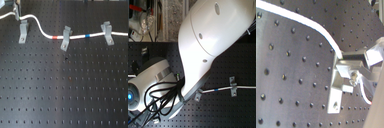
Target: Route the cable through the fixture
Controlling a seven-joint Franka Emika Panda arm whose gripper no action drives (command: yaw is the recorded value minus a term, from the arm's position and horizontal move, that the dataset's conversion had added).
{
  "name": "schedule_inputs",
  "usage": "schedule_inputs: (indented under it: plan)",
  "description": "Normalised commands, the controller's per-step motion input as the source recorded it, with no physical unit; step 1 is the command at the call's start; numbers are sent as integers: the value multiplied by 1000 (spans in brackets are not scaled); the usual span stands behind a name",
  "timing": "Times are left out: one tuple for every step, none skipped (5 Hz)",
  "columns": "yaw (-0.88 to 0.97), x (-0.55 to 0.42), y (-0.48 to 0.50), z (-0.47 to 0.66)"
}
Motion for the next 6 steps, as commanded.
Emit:
schedule_inputs:
  plan:
    - [69,7,328,180]
    - [69,61,331,190]
    - [94,12,278,268]
    - [91,-32,194,240]
    - [0,-93,92,173]
    - [46,-148,110,225]
